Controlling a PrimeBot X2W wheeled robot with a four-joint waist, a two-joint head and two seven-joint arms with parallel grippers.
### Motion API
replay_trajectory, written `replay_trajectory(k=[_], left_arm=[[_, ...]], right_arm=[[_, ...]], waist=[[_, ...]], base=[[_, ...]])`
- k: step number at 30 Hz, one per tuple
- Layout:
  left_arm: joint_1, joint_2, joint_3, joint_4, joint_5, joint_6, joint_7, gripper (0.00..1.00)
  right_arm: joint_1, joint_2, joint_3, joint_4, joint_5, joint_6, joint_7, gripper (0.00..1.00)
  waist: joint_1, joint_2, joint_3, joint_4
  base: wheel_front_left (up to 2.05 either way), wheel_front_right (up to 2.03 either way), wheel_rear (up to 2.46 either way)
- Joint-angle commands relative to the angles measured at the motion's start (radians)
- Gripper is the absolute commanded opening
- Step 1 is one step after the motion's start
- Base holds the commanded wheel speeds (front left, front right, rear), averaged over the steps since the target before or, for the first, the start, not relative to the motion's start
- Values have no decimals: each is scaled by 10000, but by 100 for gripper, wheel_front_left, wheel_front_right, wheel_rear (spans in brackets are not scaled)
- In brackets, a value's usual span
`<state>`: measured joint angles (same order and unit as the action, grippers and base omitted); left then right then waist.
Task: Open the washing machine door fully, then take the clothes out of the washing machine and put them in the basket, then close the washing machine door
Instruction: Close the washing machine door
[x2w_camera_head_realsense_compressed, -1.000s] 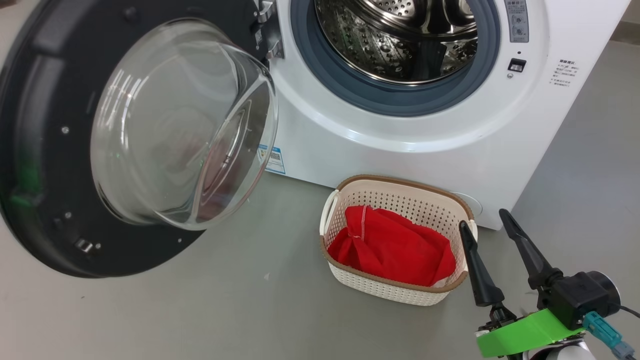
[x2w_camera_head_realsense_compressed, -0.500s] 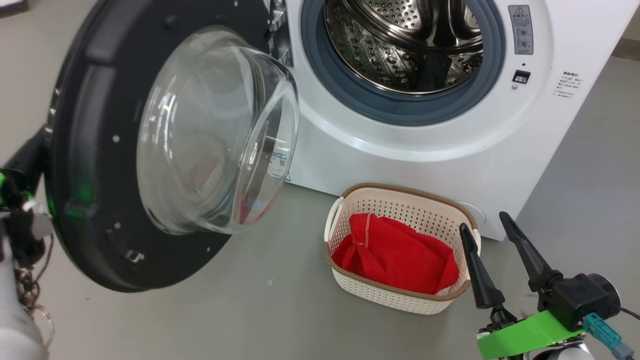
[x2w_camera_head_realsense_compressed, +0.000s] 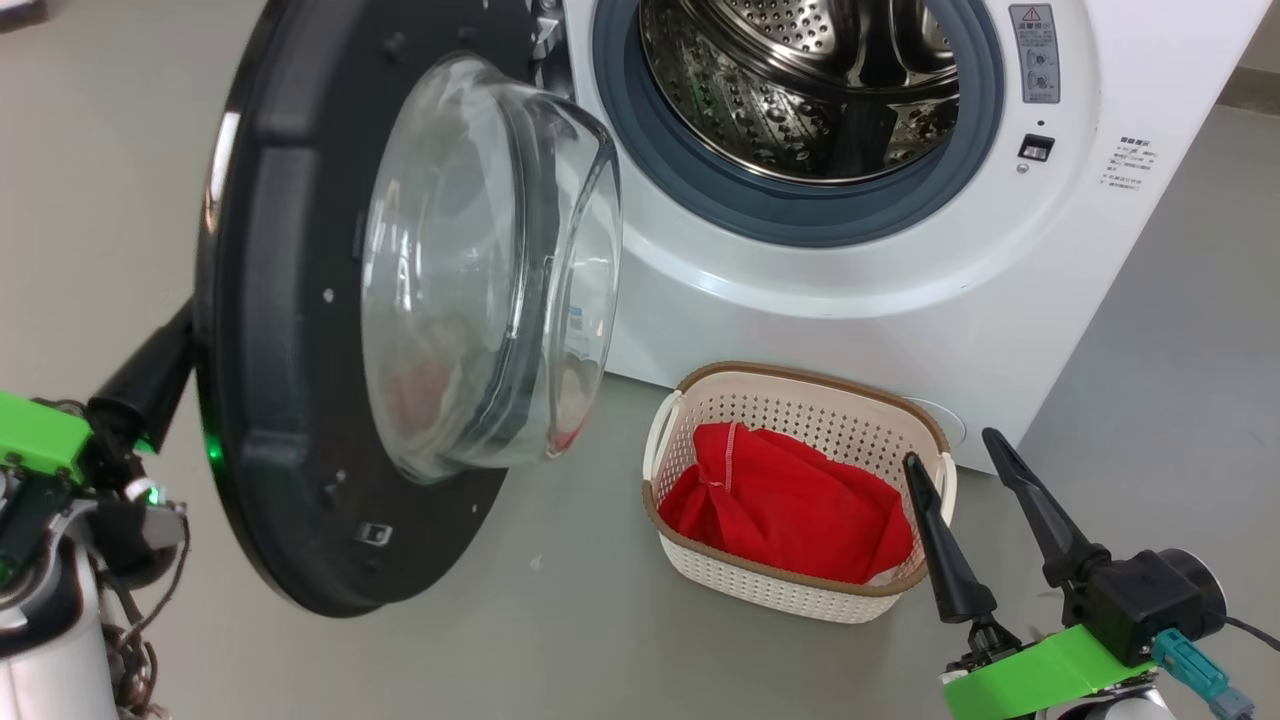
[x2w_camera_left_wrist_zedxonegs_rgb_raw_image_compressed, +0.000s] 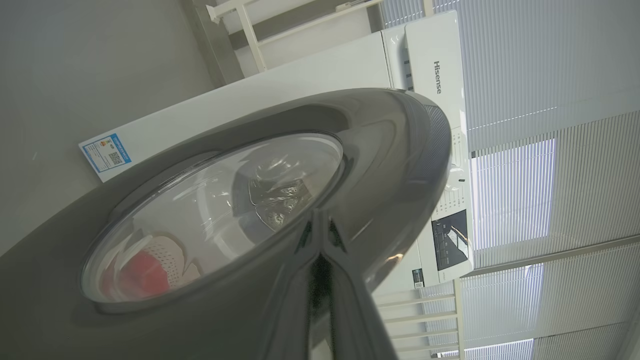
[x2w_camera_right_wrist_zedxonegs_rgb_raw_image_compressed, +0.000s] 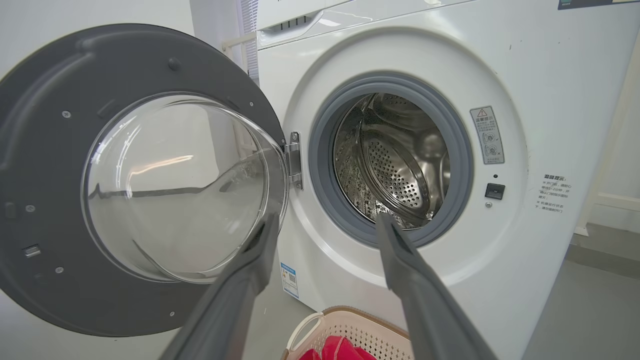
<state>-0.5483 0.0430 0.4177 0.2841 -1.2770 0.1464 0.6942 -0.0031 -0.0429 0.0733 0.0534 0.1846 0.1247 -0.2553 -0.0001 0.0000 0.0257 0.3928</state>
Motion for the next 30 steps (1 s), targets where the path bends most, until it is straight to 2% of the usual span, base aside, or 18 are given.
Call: replay_trajectory(k=[1,6,12,18,30], left_arm=[[62,193,33,-467,-148,77,169,0],[776,85,-525,-1747,-907,505,261,0],[1530,75,-1650,-2676,-1900,822,-290,0],[2046,74,-2541,-3221,-2645,746,-1040,0],[2195,73,-3406,-3126,-3674,43,-2158,0]], right_arm=[[-219,-73,232,-219,54,60,-65,100],[-264,-73,278,-201,112,60,-65,100],[-348,-73,268,-186,148,60,-65,100],[-486,-73,295,-133,209,60,-65,100],[-637,-73,327,-118,364,60,-65,100]], waist=[[1,0,13,-16],[1,0,59,-100],[1,0,121,-223],[1,0,297,-534],[1,0,505,-1271]], base=[[0,0,0],[0,0,0],[0,0,0],[0,0,0],[0,0,0]])
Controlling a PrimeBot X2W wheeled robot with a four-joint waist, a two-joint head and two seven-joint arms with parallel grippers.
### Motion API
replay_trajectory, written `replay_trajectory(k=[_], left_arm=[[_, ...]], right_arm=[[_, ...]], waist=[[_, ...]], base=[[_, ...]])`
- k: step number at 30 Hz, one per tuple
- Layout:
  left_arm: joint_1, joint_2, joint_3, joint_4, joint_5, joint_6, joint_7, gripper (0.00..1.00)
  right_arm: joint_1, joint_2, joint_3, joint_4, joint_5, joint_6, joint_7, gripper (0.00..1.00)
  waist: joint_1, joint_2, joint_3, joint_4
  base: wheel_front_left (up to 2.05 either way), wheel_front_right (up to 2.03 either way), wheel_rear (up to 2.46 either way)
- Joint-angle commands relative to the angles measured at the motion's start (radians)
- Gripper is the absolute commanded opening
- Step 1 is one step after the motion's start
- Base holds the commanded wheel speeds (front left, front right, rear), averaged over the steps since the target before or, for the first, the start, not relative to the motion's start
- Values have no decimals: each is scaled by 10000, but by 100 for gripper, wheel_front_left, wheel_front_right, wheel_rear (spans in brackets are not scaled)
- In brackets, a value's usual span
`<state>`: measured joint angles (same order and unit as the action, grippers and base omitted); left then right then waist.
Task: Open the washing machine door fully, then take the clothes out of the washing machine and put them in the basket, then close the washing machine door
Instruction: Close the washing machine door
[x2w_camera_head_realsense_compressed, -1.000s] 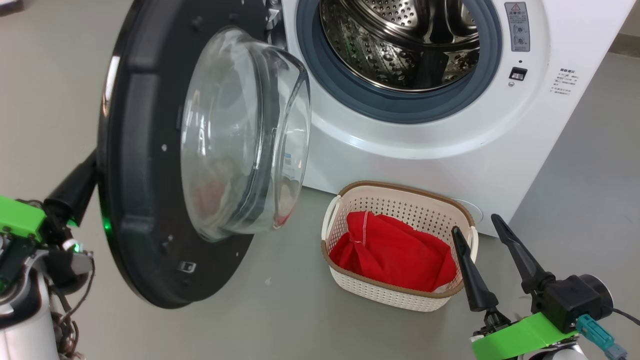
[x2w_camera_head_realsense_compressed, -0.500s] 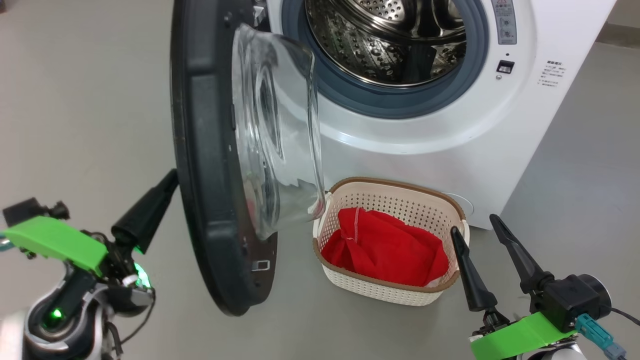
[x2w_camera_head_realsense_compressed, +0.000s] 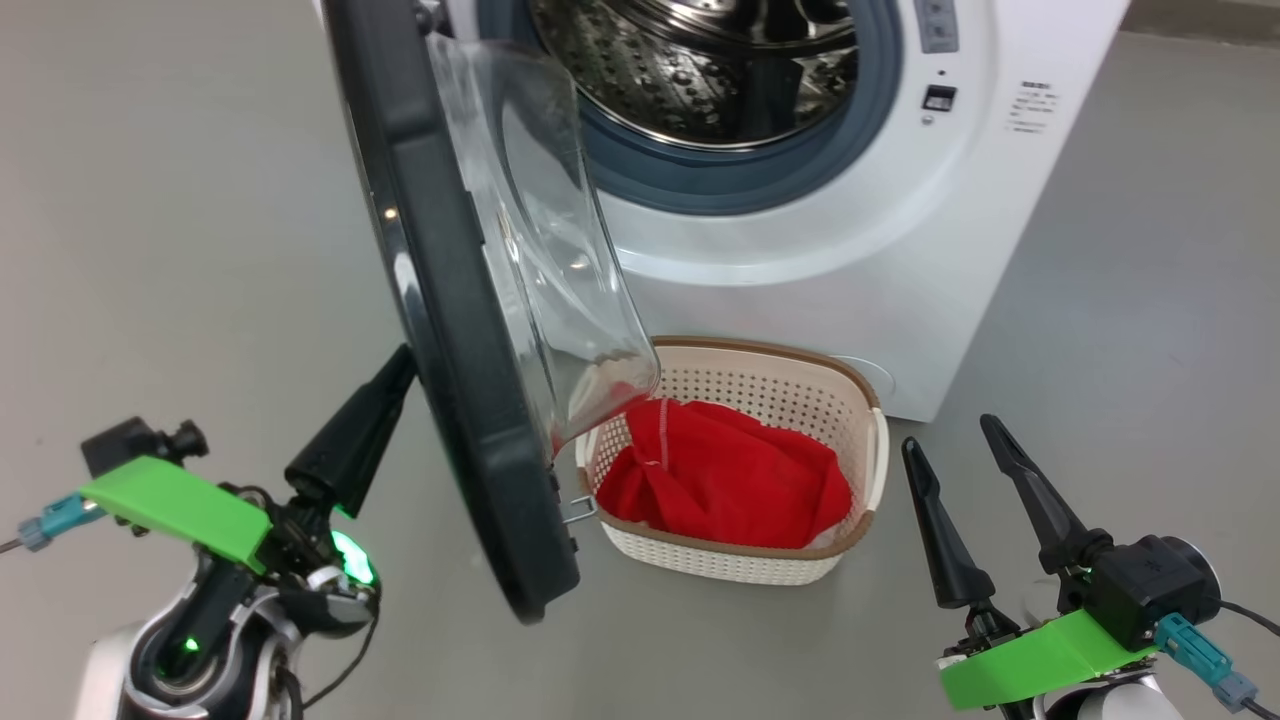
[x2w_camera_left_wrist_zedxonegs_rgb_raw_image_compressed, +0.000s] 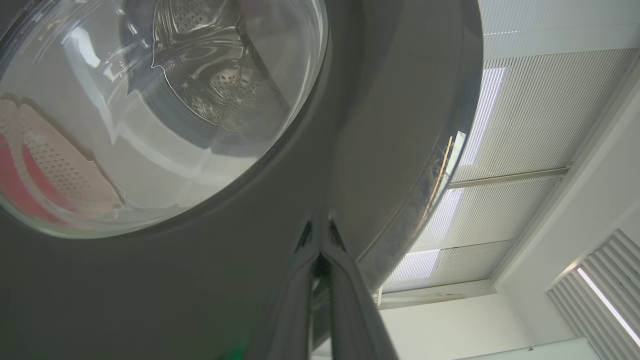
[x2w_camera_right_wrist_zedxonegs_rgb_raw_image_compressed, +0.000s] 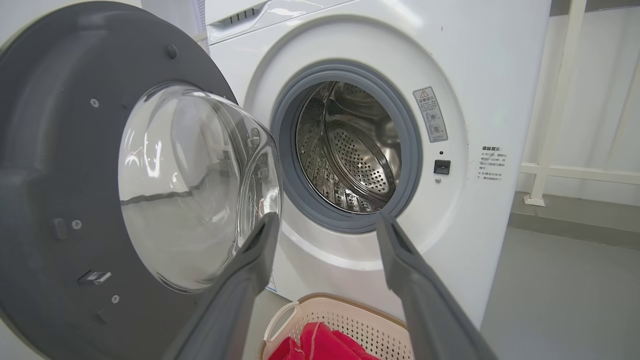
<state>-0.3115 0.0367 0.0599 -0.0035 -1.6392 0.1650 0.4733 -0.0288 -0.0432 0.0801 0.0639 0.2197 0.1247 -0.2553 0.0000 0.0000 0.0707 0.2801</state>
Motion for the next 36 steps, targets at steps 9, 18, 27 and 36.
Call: replay_trajectory(k=[9,18,27,36], left_arm=[[-353,136,-322,-133,-822,-458,-646,0],[-653,136,-726,165,-1544,-815,-1411,0],[-968,176,-996,487,-1022,-1452,-1974,0],[-1333,254,-1037,1296,-527,-1897,-2421,0]], right_arm=[[-457,-70,267,-269,67,60,-65,100],[-522,-70,278,-277,274,60,-65,100],[-478,-70,278,-238,431,60,-65,100],[-498,-70,297,-327,525,60,-65,100]], waist=[[0,0,228,-825],[0,0,291,-1578],[0,0,287,-2454],[0,0,448,-3322]], base=[[0,0,0],[0,0,0],[0,0,0],[0,0,0]])
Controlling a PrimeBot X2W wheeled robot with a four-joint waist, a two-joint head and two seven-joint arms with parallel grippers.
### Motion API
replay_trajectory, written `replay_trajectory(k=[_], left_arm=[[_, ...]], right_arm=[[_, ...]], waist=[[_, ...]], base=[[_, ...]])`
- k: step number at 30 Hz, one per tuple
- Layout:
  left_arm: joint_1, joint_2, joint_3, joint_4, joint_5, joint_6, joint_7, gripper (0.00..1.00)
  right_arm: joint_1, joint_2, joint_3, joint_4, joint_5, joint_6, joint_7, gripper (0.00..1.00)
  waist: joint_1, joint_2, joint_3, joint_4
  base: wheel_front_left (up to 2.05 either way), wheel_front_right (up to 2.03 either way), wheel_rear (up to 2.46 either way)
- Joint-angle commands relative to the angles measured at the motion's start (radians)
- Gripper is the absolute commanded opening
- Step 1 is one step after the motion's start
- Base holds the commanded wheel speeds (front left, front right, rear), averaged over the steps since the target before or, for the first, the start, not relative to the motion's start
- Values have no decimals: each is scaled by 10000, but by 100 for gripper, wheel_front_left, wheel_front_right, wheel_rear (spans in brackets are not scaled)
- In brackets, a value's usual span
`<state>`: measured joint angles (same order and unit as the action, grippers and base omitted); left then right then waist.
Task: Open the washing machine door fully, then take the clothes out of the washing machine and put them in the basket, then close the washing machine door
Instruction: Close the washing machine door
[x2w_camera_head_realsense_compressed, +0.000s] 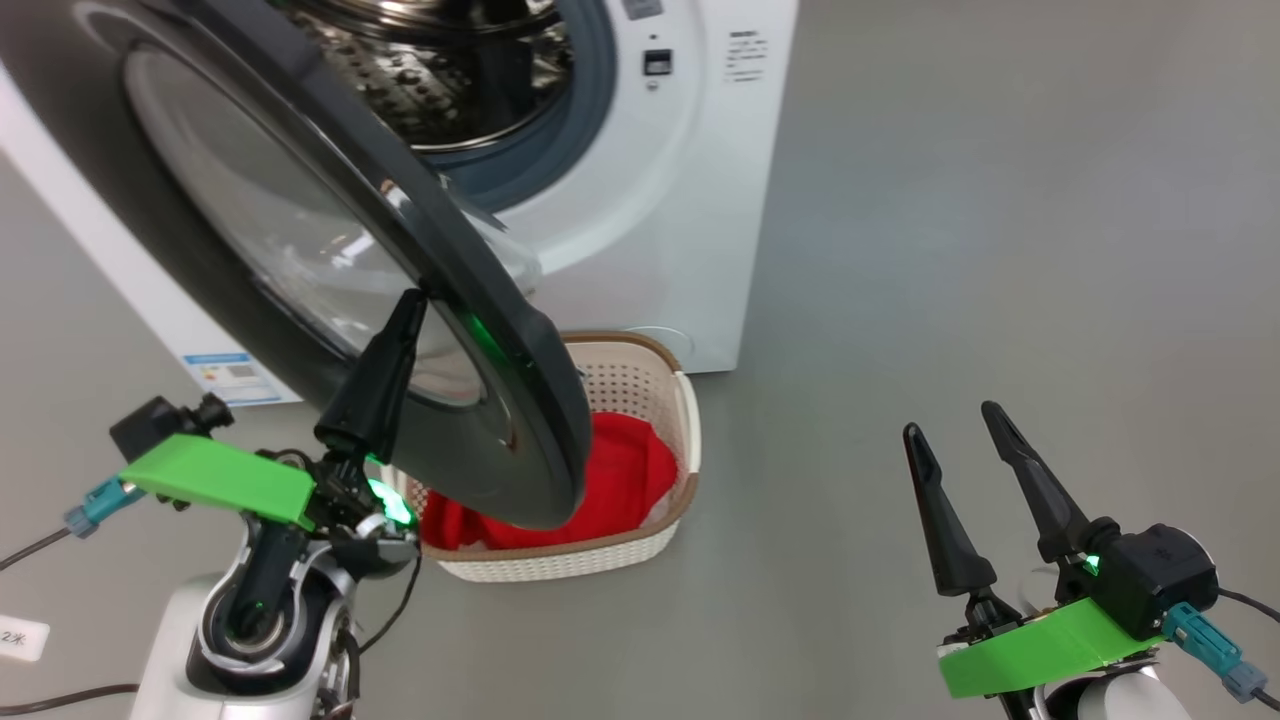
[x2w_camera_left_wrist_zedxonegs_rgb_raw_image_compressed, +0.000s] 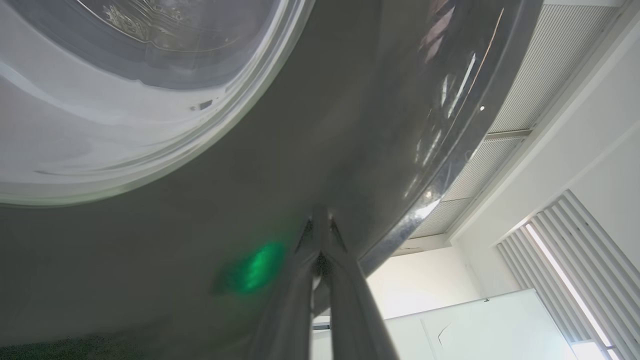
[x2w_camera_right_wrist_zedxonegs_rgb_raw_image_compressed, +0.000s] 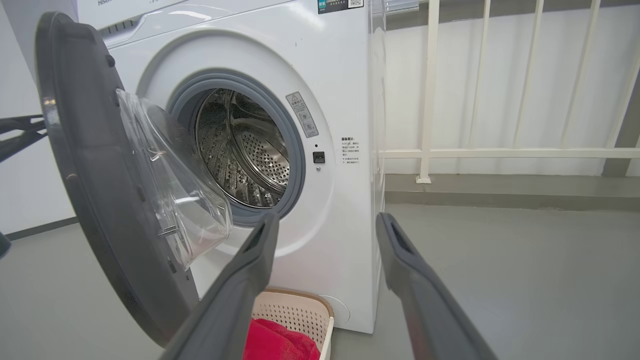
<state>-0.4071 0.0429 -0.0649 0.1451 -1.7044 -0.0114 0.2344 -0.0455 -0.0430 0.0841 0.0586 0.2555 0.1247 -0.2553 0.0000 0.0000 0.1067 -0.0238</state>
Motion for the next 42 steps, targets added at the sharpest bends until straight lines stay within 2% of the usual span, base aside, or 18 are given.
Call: replay_trajectory(k=[1,10,25,37,42], left_arm=[[-422,193,216,-88,177,-190,-78,0],[-1257,151,318,530,275,-575,-560,0],[-4333,85,-281,2258,349,-1035,-1174,0],[-6600,76,-793,3523,412,-1180,-1695,0],[-7200,75,-922,3612,485,-1189,-1874,0]], right_arm=[[-313,-72,240,-270,172,60,-65,100],[-313,-72,270,-320,143,60,-65,100],[-973,-72,398,-502,-71,60,-65,100],[-1577,-72,504,-595,-190,60,-65,100],[-1822,-72,529,-652,-188,60,-65,100]], waist=[[0,0,104,-350],[0,0,368,-634],[0,0,1733,-531],[0,0,3025,-643],[0,0,3436,-758]], base=[[0,0,0],[0,0,0],[0,0,0],[0,0,0],[0,0,0]])
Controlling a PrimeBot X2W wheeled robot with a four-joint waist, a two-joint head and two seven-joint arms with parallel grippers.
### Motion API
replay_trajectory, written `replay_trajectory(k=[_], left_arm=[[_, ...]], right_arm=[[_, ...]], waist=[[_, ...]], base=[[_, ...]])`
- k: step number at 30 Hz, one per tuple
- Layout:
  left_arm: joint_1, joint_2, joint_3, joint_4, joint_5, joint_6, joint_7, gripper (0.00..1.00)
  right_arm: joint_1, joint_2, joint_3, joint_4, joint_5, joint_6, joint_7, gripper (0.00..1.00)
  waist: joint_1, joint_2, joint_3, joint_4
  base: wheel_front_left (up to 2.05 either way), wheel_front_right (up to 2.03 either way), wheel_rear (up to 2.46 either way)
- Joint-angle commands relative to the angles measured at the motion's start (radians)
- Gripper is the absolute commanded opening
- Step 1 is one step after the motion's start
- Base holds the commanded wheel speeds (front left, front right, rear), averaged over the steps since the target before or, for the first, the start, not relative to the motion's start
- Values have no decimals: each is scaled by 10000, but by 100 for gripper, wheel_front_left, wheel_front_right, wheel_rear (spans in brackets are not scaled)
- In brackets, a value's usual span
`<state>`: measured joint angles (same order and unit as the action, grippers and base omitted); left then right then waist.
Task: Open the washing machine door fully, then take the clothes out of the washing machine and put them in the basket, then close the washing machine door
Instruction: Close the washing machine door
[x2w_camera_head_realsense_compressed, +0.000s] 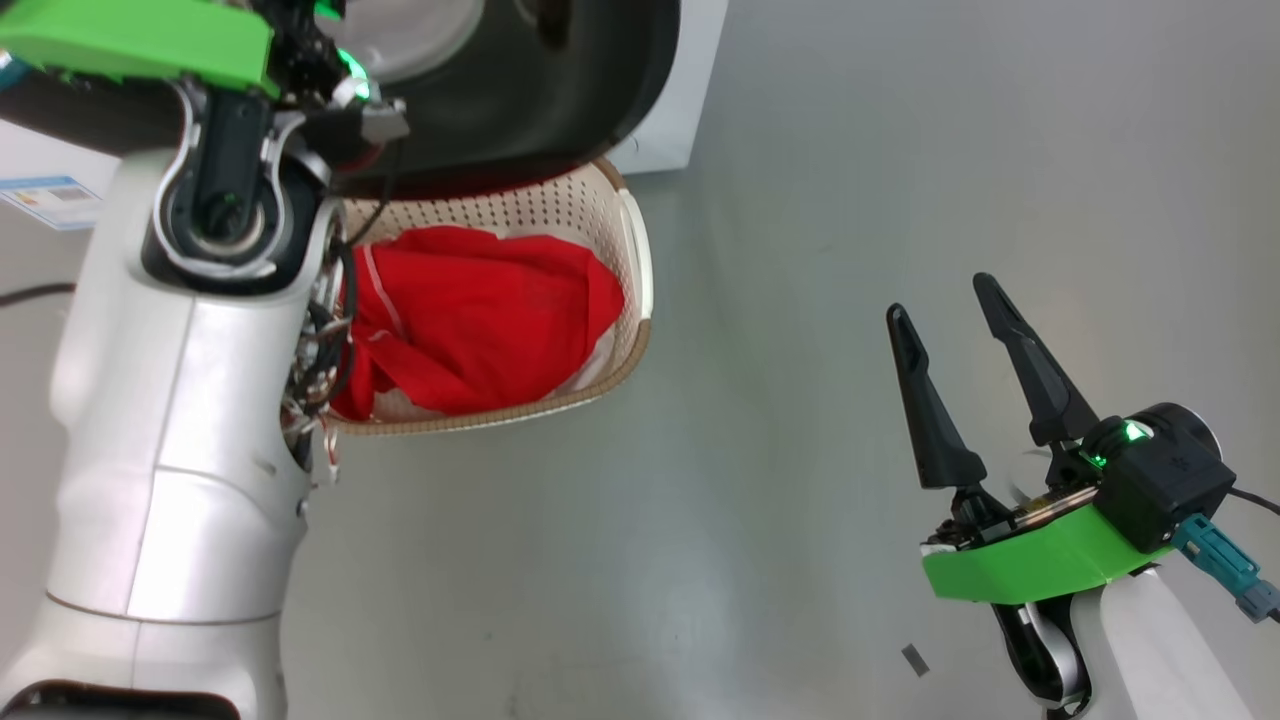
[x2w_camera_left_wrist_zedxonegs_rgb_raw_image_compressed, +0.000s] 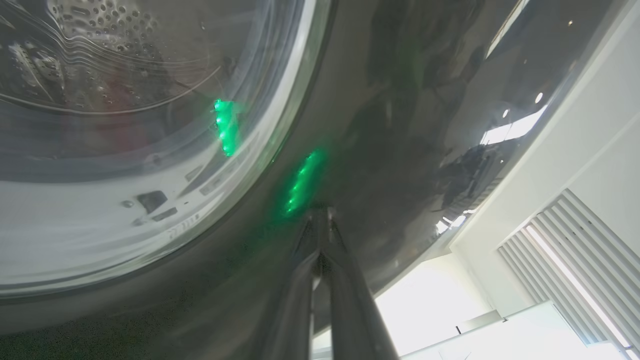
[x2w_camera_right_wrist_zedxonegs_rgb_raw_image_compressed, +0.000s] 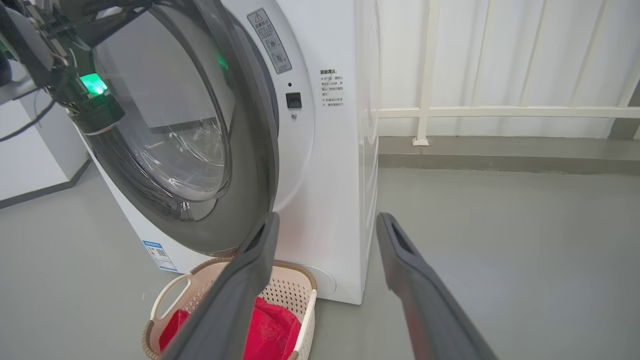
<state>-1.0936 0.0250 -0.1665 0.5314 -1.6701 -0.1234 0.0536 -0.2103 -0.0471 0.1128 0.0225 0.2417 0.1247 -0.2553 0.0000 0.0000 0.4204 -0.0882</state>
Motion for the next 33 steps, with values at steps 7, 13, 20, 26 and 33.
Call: replay_trajectory(k=[7,13,20,26,33], left_arm=[[-597,253,95,-476,304,-71,-106,0],[-308,259,50,-751,442,-72,-43,0],[799,547,-135,-1091,930,-72,-54,0],[1878,839,-411,-574,1617,-72,-518,100],[3571,1657,-1350,-1364,3457,-72,-1761,100]], right_arm=[[-360,-31,247,-274,-77,60,-65,100],[-408,-31,213,-216,-80,60,-65,100],[-312,-31,139,-77,-72,60,-65,100],[-130,-31,144,90,12,60,-65,100],[61,-31,-64,351,141,60,-65,100]], waist=[[0,0,560,-194],[0,0,494,-141],[0,0,1,84],[0,0,-709,300],[0,0,-1542,590]], base=[[0,0,0],[0,0,0],[0,0,0],[0,0,0],[0,0,0]])
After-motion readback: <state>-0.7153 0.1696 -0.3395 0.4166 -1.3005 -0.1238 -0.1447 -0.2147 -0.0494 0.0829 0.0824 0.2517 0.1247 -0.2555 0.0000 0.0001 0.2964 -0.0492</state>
